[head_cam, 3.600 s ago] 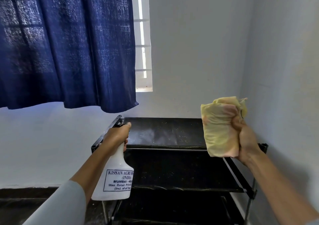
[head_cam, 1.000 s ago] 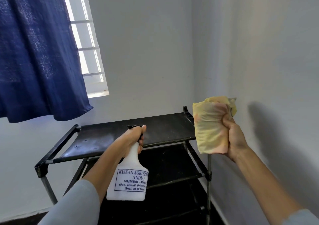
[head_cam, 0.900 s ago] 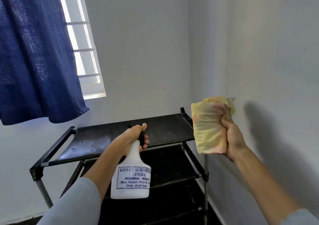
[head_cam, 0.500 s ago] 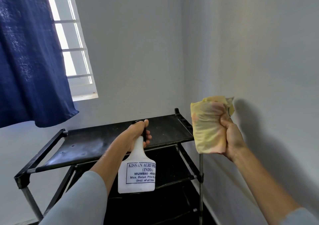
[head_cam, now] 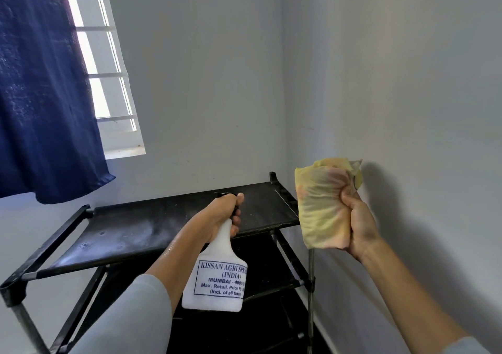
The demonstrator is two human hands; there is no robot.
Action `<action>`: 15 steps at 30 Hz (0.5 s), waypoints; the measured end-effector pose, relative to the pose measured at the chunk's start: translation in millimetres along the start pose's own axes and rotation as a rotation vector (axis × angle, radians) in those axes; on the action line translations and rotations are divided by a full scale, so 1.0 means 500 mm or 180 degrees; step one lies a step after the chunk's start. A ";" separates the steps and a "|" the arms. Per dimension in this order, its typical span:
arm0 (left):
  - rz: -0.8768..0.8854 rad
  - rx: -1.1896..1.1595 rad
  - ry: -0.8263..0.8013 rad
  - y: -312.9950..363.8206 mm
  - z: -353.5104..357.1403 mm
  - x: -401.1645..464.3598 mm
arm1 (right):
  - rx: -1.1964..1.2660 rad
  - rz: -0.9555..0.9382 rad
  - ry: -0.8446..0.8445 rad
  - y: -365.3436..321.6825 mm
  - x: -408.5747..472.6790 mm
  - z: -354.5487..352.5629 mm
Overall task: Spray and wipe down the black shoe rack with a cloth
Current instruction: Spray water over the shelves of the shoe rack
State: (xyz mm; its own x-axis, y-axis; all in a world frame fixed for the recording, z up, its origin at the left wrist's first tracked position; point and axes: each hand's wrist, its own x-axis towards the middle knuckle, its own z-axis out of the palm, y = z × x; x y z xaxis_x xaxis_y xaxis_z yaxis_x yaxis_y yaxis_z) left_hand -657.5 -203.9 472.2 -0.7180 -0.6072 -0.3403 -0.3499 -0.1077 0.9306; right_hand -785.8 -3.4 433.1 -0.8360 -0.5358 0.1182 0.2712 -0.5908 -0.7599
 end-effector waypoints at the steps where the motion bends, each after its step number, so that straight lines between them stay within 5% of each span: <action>1: -0.0011 0.0061 0.0016 -0.004 0.002 -0.002 | 0.0008 -0.0003 -0.0002 0.000 0.000 -0.001; 15: 0.0078 0.0161 -0.0285 -0.034 -0.045 -0.061 | 0.0112 0.0153 -0.0188 0.025 -0.018 0.025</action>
State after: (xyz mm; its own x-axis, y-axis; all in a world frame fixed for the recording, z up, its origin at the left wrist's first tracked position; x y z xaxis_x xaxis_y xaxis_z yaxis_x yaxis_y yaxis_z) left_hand -616.2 -201.2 469.8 -0.7767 -0.5363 -0.3304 -0.3601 -0.0524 0.9314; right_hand -768.7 -13.4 430.6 -0.7923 -0.5982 0.1205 0.3277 -0.5838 -0.7428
